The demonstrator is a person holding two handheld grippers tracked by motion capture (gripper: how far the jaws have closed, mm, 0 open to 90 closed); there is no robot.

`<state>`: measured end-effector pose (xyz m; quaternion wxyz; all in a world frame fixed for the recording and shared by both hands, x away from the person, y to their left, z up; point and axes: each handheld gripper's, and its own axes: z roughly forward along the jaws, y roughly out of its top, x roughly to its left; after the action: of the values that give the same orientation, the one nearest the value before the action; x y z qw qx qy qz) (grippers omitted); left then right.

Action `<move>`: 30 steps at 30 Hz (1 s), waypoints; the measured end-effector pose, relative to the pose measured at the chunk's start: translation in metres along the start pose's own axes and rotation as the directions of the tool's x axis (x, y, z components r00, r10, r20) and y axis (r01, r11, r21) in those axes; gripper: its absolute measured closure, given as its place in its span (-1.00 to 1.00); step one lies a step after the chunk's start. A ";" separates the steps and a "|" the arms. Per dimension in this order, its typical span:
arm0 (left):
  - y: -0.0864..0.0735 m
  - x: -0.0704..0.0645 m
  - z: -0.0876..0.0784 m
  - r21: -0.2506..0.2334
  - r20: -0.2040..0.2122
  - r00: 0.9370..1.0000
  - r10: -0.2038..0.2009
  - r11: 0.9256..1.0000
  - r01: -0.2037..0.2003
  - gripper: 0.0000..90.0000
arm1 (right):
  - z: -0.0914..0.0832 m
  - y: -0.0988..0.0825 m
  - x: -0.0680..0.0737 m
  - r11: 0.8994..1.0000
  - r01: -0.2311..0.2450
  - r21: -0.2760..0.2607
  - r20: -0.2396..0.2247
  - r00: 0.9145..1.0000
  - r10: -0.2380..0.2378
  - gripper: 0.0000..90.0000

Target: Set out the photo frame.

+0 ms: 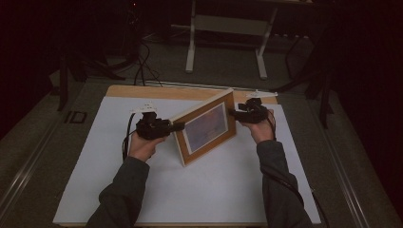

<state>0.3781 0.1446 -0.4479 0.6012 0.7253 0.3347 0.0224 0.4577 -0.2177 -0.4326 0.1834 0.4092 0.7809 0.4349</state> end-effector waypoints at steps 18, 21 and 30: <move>0.000 0.004 0.001 0.009 0.048 0.999 -0.005 1.000 0.005 0.58 | 0.002 0.005 -0.005 1.000 0.023 0.006 -0.054 0.998 -0.022 -0.08; 0.000 0.004 0.001 0.015 0.066 0.998 -0.003 1.000 0.002 0.58 | 0.001 0.005 -0.006 1.000 0.029 0.002 -0.070 0.997 -0.029 -0.09; 0.001 0.006 0.002 0.025 0.085 0.996 -0.003 1.000 0.001 0.58 | -0.002 0.007 -0.008 0.999 0.036 -0.024 -0.119 0.992 -0.039 -0.16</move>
<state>0.3843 0.1462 -0.4497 0.6057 0.7328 0.3098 -0.0135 0.4649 -0.2234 -0.4260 0.1491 0.3659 0.7932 0.4634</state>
